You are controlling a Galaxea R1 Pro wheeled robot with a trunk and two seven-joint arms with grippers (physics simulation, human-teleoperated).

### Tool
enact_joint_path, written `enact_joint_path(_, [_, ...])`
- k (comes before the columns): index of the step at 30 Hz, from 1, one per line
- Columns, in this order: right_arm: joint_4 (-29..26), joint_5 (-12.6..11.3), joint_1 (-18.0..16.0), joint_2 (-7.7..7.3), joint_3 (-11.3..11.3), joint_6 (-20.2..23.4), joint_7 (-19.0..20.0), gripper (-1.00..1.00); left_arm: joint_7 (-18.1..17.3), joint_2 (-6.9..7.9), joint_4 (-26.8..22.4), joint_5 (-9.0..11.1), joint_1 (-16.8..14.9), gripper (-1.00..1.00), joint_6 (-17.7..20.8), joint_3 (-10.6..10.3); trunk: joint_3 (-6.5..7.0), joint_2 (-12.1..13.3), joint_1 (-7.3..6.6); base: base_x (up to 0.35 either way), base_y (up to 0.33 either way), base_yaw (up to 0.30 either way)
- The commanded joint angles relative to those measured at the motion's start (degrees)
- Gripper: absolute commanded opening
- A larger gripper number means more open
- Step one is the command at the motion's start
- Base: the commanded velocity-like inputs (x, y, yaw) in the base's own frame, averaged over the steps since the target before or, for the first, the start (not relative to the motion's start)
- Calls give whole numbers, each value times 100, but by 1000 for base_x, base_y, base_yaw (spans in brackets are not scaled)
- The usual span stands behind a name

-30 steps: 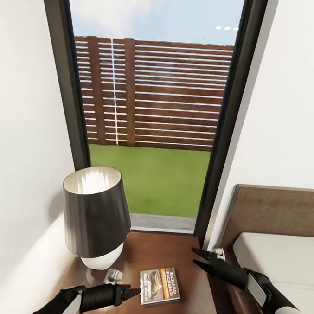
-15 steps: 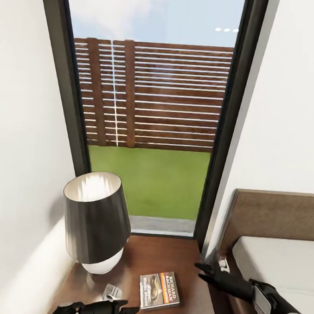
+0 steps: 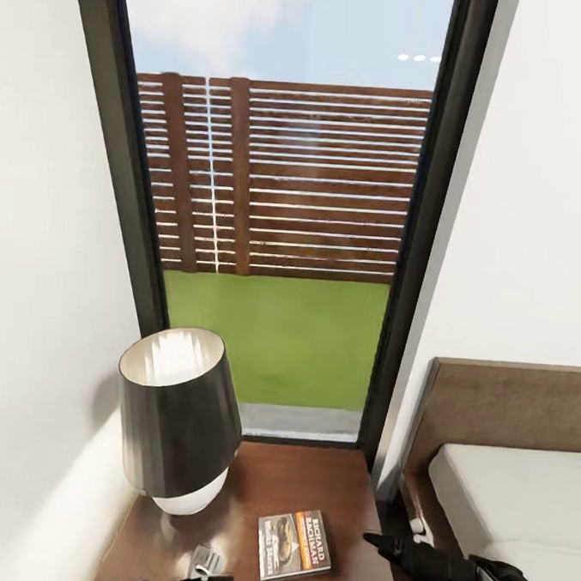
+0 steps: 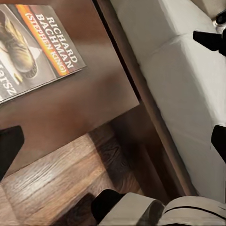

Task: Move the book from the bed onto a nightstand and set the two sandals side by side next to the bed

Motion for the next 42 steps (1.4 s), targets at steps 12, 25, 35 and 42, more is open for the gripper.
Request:
enact_joint_path(12, [328,852,-3,22,42,-403,-21,100,85,-117,1049,-512,-3,100,-586,-35,210,480,-265,0,0,0])
enact_joint_path(25, [869,1214,10,25,42,-413,-54,100,580,-126,1519,-526,5,100,-720,-43,444,1001,-550,0,0,0])
enact_joint_path(35, [892,1221,540,12,42,-414,-91,100,617,-36,1553,-508,221,100,-722,-31,623,1402,-770,0,0,0])
enact_joint_path(42, [900,1216,729,-27,37,-414,-108,100,1081,162,1561,-487,428,100,-722,-32,749,1683,-924,0,0,0])
